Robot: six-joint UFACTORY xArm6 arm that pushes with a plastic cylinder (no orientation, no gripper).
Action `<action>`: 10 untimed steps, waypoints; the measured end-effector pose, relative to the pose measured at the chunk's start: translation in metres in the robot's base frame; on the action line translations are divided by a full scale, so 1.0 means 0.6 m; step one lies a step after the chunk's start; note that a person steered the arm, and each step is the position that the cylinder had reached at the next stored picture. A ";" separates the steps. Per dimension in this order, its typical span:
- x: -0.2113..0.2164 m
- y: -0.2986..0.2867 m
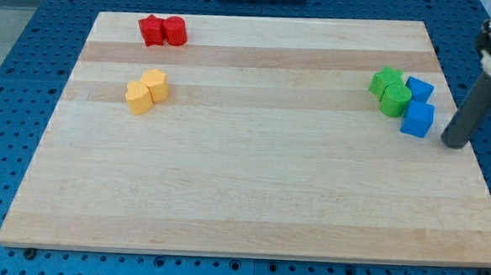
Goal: Push the blue cube right a bit
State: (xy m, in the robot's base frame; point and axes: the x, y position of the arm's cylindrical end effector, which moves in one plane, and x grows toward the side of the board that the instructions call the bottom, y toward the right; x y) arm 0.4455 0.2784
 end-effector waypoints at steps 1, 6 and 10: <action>-0.097 -0.054; -0.060 -0.304; -0.077 -0.202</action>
State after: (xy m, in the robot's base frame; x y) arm 0.3995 0.1574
